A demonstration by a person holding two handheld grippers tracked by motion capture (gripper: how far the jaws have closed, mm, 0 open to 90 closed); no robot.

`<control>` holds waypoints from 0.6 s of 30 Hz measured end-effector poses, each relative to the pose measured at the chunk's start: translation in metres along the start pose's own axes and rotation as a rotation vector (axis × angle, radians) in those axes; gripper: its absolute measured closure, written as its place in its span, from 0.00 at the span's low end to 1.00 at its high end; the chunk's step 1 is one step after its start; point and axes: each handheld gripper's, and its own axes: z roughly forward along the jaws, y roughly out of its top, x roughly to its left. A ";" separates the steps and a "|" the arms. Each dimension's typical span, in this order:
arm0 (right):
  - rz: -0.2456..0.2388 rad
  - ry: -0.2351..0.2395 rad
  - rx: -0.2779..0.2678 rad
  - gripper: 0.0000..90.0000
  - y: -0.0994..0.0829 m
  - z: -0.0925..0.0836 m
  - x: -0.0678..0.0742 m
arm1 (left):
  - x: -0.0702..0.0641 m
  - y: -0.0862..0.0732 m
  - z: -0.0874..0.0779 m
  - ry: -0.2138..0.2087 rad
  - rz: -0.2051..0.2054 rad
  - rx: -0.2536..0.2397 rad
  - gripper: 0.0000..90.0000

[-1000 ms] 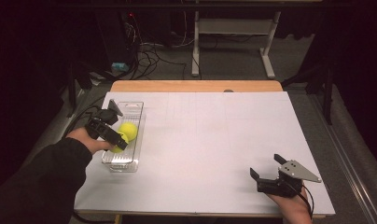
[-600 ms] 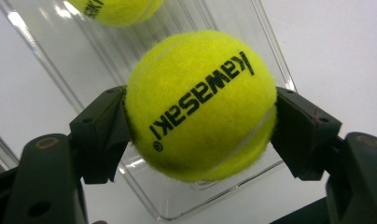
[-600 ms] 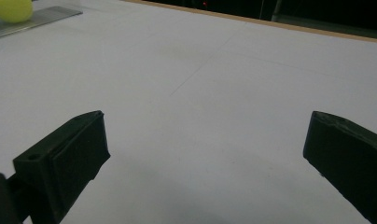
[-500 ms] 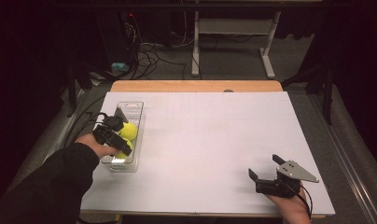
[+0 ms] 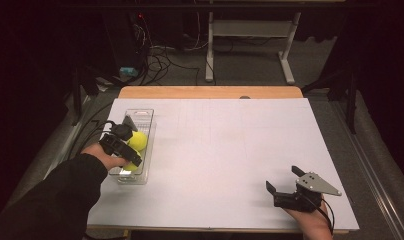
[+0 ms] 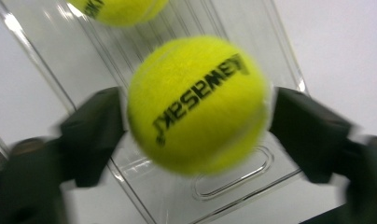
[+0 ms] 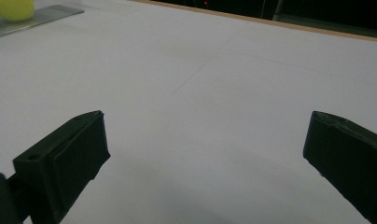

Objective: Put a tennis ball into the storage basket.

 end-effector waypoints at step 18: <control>0.003 -0.002 -0.003 0.00 0.001 -0.001 0.000 | -0.045 0.018 -0.013 -0.007 0.100 -0.032 0.00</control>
